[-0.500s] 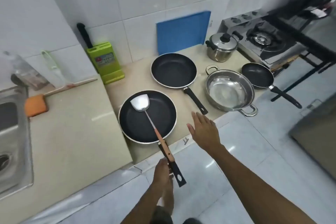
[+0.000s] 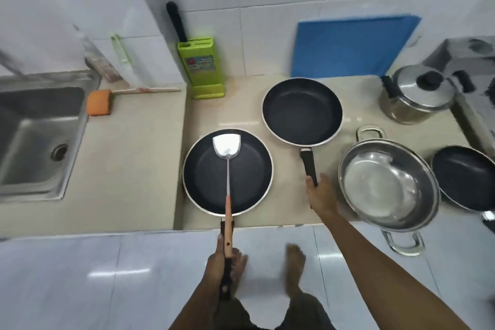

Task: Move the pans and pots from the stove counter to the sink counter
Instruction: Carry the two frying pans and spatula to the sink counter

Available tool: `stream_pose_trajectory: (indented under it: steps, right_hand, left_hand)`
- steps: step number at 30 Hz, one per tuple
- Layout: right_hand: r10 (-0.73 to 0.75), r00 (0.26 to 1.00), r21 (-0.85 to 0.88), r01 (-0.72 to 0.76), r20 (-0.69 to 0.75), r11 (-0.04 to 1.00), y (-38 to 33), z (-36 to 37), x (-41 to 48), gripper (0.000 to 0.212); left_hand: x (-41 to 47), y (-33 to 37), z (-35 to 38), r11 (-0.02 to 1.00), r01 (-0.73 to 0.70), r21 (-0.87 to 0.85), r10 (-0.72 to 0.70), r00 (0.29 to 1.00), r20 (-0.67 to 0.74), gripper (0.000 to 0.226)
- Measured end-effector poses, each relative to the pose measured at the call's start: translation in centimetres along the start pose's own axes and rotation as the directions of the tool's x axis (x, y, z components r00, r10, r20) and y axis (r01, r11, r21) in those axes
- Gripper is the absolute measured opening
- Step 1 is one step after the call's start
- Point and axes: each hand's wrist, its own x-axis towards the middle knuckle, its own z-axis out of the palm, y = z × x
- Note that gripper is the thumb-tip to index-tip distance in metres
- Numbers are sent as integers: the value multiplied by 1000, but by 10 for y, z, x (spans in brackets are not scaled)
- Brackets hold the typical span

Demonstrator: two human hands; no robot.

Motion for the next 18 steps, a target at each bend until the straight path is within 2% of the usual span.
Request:
stream_pose_trajectory:
  steps: [3, 7, 10, 14, 18]
  right_hand:
    - [73, 982, 255, -116, 173, 960, -5, -9, 25, 42]
    - [82, 955, 322, -177, 286, 930, -5, -8, 42, 31]
    - [116, 931, 384, -253, 345, 888, -1, -4, 50, 32]
    - [90, 922, 415, -254, 376, 874, 4, 0, 54, 40]
    - [38, 957, 446, -169, 287, 879, 4, 2, 52, 41]
  left_hand:
    - [-2, -8, 7, 996, -83, 27, 86, 988, -126, 76]
    - [1, -12, 16, 982, -124, 139, 148, 974, -174, 69]
    - [3, -17, 23, 982, -131, 136, 157, 967, -202, 67]
    - [7, -26, 42, 985, -142, 96, 162, 953, -256, 64]
    - [8, -35, 61, 979, -165, 117, 198, 897, -395, 63]
